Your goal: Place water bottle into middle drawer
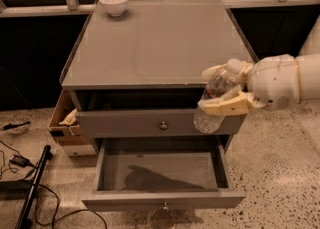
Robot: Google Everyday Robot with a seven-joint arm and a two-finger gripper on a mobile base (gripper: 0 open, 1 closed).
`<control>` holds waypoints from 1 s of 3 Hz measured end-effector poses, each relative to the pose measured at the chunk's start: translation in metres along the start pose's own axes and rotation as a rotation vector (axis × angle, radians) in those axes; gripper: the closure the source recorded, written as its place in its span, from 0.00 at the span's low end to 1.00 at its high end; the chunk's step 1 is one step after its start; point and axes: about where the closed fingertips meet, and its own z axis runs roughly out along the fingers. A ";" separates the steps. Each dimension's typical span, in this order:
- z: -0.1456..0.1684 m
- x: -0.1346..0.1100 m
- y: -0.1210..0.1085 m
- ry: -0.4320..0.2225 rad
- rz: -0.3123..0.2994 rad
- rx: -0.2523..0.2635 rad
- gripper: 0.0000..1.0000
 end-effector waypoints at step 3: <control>0.092 0.172 0.016 0.022 0.077 -0.045 1.00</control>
Offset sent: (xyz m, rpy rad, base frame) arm 0.0278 0.0036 -0.2120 0.0051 0.1135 -0.0027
